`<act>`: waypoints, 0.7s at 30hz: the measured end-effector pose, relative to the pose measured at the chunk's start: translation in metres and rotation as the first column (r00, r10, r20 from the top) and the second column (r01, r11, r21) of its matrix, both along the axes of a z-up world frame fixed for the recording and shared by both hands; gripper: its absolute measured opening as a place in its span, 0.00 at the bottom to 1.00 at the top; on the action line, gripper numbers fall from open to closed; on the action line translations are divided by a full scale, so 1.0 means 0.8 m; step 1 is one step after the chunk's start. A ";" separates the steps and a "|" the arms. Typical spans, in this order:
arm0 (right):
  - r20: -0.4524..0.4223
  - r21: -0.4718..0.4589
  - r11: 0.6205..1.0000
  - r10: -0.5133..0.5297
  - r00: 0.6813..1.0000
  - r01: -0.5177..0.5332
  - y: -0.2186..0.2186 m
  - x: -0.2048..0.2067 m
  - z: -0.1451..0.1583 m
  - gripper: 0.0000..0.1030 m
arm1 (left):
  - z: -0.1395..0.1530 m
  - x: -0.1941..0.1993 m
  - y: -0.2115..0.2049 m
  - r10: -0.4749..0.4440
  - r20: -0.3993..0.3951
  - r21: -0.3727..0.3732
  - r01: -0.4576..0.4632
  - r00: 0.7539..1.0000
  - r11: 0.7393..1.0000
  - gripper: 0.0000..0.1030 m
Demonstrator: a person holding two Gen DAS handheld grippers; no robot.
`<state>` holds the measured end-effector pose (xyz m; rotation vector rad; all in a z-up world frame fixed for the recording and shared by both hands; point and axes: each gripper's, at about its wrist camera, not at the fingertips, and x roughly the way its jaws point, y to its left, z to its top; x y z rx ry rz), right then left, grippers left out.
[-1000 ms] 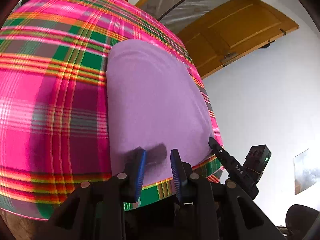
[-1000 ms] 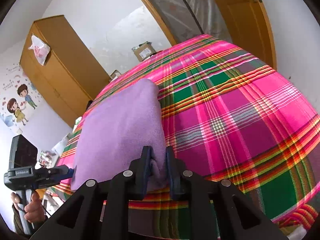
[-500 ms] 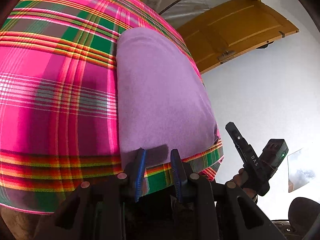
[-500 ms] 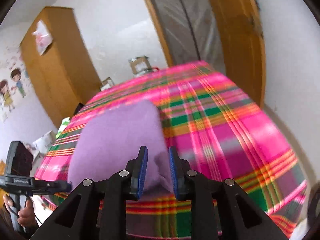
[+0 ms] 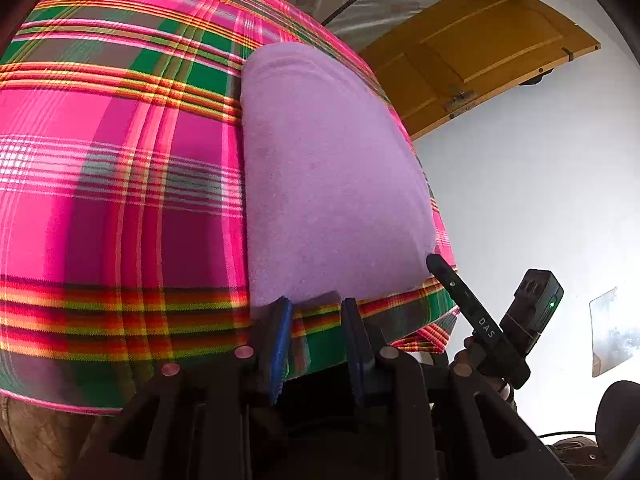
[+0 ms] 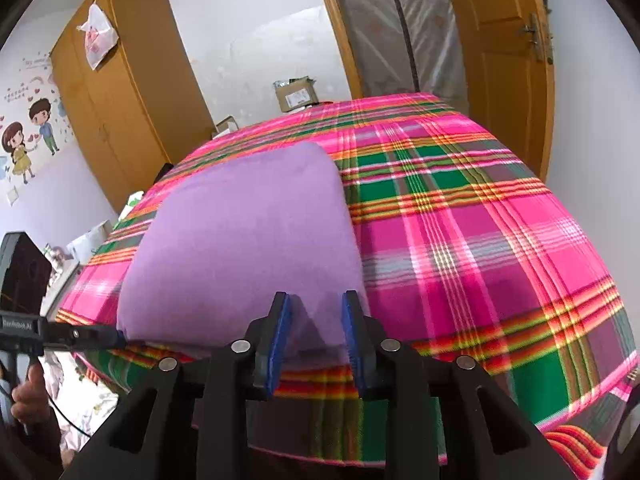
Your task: Fold clothes
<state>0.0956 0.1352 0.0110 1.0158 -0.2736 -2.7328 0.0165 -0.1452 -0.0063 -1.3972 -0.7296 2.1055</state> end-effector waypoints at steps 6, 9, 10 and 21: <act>0.025 0.012 1.000 -0.012 1.000 0.012 0.013 0.006 -0.003 0.43 | 0.011 0.009 -0.009 0.013 -0.024 -0.021 -0.013 1.000 1.000 0.33; 0.018 -0.037 0.999 -0.003 1.000 0.004 0.025 0.009 0.006 0.43 | 0.018 0.009 -0.022 0.049 -0.040 0.021 -0.048 0.998 0.999 0.40; 0.013 -0.065 0.998 0.006 1.000 -0.005 0.029 0.009 0.010 0.43 | 0.022 0.009 -0.026 0.066 -0.048 0.022 -0.065 0.997 0.998 0.40; 0.047 -0.138 0.986 0.096 0.994 -0.089 0.042 -0.057 0.027 0.59 | 0.022 -0.062 -0.025 0.097 0.025 0.082 -0.099 0.995 0.992 0.51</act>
